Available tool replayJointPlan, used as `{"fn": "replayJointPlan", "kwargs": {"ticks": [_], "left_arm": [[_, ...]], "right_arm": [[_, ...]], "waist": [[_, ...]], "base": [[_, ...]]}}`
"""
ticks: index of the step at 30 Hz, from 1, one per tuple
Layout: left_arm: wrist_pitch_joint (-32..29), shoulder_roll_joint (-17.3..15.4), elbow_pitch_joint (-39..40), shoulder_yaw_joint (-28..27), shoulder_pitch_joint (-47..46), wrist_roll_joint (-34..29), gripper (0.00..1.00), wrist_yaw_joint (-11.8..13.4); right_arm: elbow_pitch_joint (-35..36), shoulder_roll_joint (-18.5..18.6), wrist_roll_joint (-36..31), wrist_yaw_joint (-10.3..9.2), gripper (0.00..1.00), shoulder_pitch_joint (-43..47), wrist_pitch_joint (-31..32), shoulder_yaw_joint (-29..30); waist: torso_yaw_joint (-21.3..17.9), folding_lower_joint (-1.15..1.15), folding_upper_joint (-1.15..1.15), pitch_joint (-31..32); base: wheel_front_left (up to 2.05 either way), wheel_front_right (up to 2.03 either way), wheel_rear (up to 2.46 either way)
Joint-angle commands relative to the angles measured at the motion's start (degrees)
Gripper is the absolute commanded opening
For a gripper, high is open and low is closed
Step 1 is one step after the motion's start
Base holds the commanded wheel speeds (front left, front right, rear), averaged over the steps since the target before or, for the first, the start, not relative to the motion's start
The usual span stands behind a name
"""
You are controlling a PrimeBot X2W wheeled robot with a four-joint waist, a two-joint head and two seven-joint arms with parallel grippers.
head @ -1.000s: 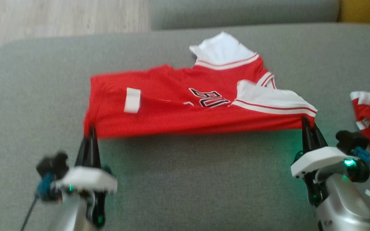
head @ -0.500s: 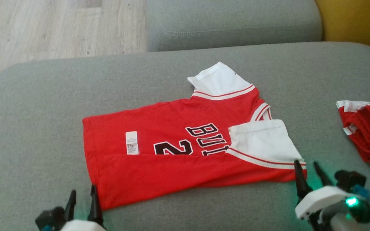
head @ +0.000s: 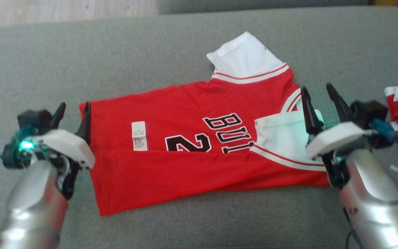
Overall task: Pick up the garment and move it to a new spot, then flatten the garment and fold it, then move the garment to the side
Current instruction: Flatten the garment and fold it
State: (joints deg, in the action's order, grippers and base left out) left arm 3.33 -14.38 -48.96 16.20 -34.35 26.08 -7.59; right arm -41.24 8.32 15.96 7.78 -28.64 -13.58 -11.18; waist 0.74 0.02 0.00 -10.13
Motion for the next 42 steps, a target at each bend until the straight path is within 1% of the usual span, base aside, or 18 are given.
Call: {"fn": "replayJointPlan", "kwargs": {"ticks": [1, 5, 10, 15, 18, 25, 26, 27, 29, 30, 34, 38, 42], "left_arm": [[-1.3, -3.4, 0.5, 0.3, -2.6, 1.7, 1.0, 0.1], [-3.5, -6.0, -0.2, 5.9, -5.2, 6.2, 1.0, 0.1], [-1.9, -8.3, -1.0, 10.3, -6.9, 11.2, 1.0, 0.1], [0.0, -9.1, -2.3, 13.0, -8.4, 13.6, 1.0, 0.1], [1.2, -8.9, -3.2, 14.8, -9.5, 15.4, 1.0, 0.1], [0.7, -8.8, -3.3, 20.8, -10.5, 20.4, 1.0, 0.1], [0.9, -8.9, -3.2, 21.6, -10.6, 21.0, 0.96, 0.1], [1.2, -8.8, -3.1, 22.2, -10.8, 21.7, 0.71, 0.1], [1.9, -8.7, -2.8, 23.5, -11.5, 22.9, 0.02, 0.1], [2.4, -8.7, -2.8, 23.9, -11.8, 23.5, 0.0, 0.1], [4.7, -8.6, -3.5, 26.1, -13.3, 25.0, 0.0, 0.1], [8.9, -8.8, -4.9, 27.1, -16.0, 24.8, 0.0, 0.1], [11.0, -8.1, -5.0, 28.4, -18.6, 23.2, 0.0, 0.1]], "right_arm": [[1.1, 0.1, -0.4, -0.3, 1.0, -2.1, 0.0, -2.0], [0.1, 0.3, 0.1, -0.3, 1.0, -4.4, -0.2, -3.9], [-0.8, 0.9, 0.9, -0.3, 1.0, -6.2, -0.5, -5.4], [-1.0, 1.5, 1.2, -0.3, 1.0, -7.6, -0.7, -6.4], [-1.2, 1.8, 1.3, -0.3, 1.0, -8.8, -0.8, -7.0], [-2.4, 1.9, 1.6, -0.3, 1.0, -11.4, -0.9, -8.5], [-2.6, 1.9, 1.6, -0.3, 1.0, -11.7, -1.0, -8.7], [-2.8, 1.9, 1.7, -0.3, 1.0, -12.1, -1.0, -8.9], [-3.3, 2.1, 1.9, -0.3, 1.0, -12.9, -0.9, -9.2], [-3.5, 2.2, 2.0, -0.3, 1.0, -13.3, -0.9, -9.4], [-5.2, 2.7, 2.5, -0.3, 1.0, -15.6, 0.4, -9.8], [-7.8, 3.9, 2.7, -0.3, 1.0, -19.7, 3.1, -10.1], [-11.2, 5.5, 2.4, -0.3, 1.0, -24.6, 6.2, -10.2]], "waist": [[-0.1, -0.02, 0.0, -1.7], [-0.2, -0.02, 0.0, -3.3], [-0.5, -0.02, 0.0, -5.3], [-0.5, -0.02, 0.0, -6.9], [-0.4, -0.02, 0.0, -7.9], [0.1, -0.02, 0.0, -8.8], [0.3, -0.02, 0.0, -8.9], [0.4, -0.02, 0.0, -8.9], [0.8, -0.02, 0.0, -9.2], [1.0, -0.02, 0.0, -9.4], [1.8, -0.02, 0.0, -10.2], [3.5, -0.02, 0.0, -11.4], [6.3, -0.02, 0.0, -12.4]], "base": [[0.0, 0.0, 0.0], [0.0, 0.0, 0.0], [0.0, 0.0, 0.0], [0.0, 0.0, 0.0], [0.0, 0.0, 0.0], [0.0, 0.0, 0.0], [0.0, 0.0, 0.0], [0.0, 0.0, 0.0], [0.0, 0.0, 0.0], [0.0, 0.0, 0.0], [0.0, 0.0, 0.0], [0.0, 0.0, 0.0], [0.0, 0.0, 0.0]]}}
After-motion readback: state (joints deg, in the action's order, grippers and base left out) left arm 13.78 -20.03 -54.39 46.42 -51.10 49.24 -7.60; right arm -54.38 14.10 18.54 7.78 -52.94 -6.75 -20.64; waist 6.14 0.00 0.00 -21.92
